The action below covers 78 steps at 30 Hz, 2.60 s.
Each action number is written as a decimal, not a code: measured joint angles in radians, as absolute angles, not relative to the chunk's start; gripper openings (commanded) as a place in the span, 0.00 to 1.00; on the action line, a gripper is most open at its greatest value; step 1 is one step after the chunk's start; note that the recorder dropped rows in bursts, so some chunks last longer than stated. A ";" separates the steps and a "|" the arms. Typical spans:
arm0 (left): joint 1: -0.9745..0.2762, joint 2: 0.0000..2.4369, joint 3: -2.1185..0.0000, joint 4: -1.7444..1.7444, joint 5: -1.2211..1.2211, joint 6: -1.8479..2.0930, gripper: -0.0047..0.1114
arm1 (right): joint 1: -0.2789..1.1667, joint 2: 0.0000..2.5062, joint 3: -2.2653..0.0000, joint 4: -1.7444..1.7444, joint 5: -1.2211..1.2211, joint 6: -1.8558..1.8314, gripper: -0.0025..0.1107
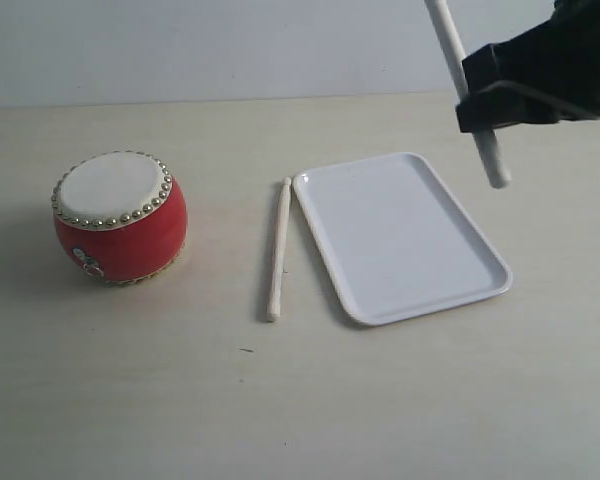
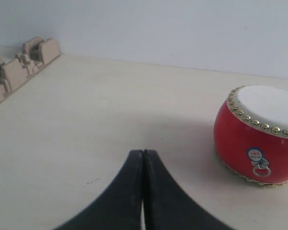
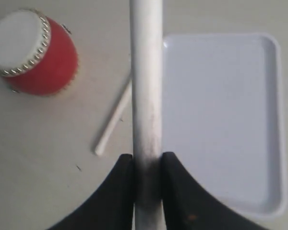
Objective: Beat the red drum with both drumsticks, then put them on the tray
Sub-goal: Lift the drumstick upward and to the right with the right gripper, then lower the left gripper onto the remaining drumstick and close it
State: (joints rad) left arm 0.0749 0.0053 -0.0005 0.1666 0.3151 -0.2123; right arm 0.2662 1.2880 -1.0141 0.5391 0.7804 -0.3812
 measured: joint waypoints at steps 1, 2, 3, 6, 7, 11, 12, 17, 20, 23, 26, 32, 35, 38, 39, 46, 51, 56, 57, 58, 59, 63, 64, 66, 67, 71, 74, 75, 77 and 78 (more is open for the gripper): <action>0.075 0.005 0.000 0.167 0.315 -0.212 0.04 | 0.244 1.306 -1.012 0.646 0.765 -0.486 0.02; 0.075 0.005 0.000 0.167 0.315 -0.212 0.04 | 0.223 1.323 -1.010 0.762 0.753 -0.593 0.02; 0.075 0.005 0.000 0.167 0.315 -0.212 0.04 | 0.209 1.335 -1.010 0.854 0.750 -0.701 0.02; 0.075 0.005 0.000 0.167 0.315 -0.212 0.04 | 0.173 1.372 -1.010 1.116 0.748 -0.979 0.02; 0.075 0.005 0.000 0.167 0.315 -0.212 0.04 | 0.166 1.382 -1.010 1.177 0.748 -1.059 0.02; 0.075 0.005 0.000 0.167 0.315 -0.212 0.04 | 0.151 1.412 -1.010 1.297 0.739 -1.274 0.02; 0.075 0.005 0.000 0.167 0.315 -0.212 0.04 | 0.151 1.417 -1.010 1.305 0.736 -1.315 0.02; 0.075 0.005 0.000 0.167 0.315 -0.212 0.04 | 0.149 1.432 -1.010 1.365 0.737 -1.424 0.02; 0.075 0.005 0.000 0.176 0.313 -0.205 0.04 | 0.149 1.433 -1.010 1.380 0.775 -1.436 0.02; 0.075 0.005 0.003 0.186 0.238 -0.204 0.04 | 0.149 1.433 -1.008 1.387 0.807 -1.436 0.02; 0.075 0.005 0.003 0.134 0.088 -0.297 0.04 | 0.149 1.433 -1.004 1.387 0.813 -1.436 0.02; 0.075 0.005 0.003 0.107 -0.152 -0.462 0.04 | 0.149 1.433 -1.004 1.373 0.815 -1.436 0.02; 0.075 0.005 0.003 0.105 -0.238 -0.549 0.04 | 0.149 1.433 -1.004 1.367 0.815 -1.436 0.02; 0.075 0.005 0.003 0.107 -0.440 -0.585 0.04 | 0.149 1.433 -1.004 1.366 0.815 -1.436 0.02; 0.075 0.005 -0.002 0.105 -0.511 -0.578 0.04 | 0.149 1.433 -1.004 1.365 0.815 -1.436 0.02; 0.075 0.280 -0.356 -0.048 -0.406 -0.378 0.04 | 0.149 1.433 -1.004 1.365 0.811 -1.436 0.02; 0.075 0.689 -0.703 -0.022 0.039 -0.295 0.04 | 0.149 1.433 -1.004 1.328 0.779 -1.387 0.02; 0.070 1.114 -1.015 -0.034 0.585 -0.182 0.04 | 0.149 1.433 -1.004 1.109 0.624 -1.127 0.02; 0.057 1.183 -1.060 -0.047 0.676 -0.146 0.04 | 0.149 1.433 -1.004 1.052 0.598 -1.075 0.02; 0.037 1.241 -1.097 -0.060 0.746 -0.113 0.04 | 0.149 1.433 -1.004 0.975 0.563 -1.006 0.02; 0.014 1.280 -1.120 -0.068 0.788 -0.090 0.04 | 0.149 1.433 -1.004 0.892 0.540 -0.933 0.02; -0.168 1.398 -1.174 -0.079 0.863 -0.045 0.04 | 0.149 1.433 -1.004 0.596 0.493 -0.667 0.02; -0.228 1.421 -1.181 -0.073 0.870 -0.045 0.04 | 0.147 1.433 -1.004 0.535 0.484 -0.608 0.02; -0.341 1.472 -1.195 -0.051 0.883 -0.066 0.04 | 0.147 1.433 -1.004 0.455 0.480 -0.520 0.02; -0.416 1.500 -1.209 -0.035 0.893 -0.086 0.04 | 0.147 1.433 -1.004 0.429 0.480 -0.493 0.02; -0.598 1.628 -1.308 -0.010 0.975 -0.143 0.04 | 0.147 1.433 -1.004 0.395 0.480 -0.453 0.02; -0.679 1.749 -1.445 -0.008 1.052 -0.176 0.04 | 0.147 1.433 -1.004 0.393 0.480 -0.449 0.02; -0.696 1.789 -1.496 0.000 1.079 -0.190 0.04 | 0.147 1.433 -1.004 0.393 0.480 -0.449 0.02; -0.722 1.897 -1.633 0.000 1.158 -0.205 0.04 | 0.147 1.433 -1.004 0.393 0.480 -0.449 0.02; -0.724 1.934 -1.675 0.000 1.179 -0.214 0.05 | 0.147 1.433 -1.004 0.393 0.480 -0.449 0.02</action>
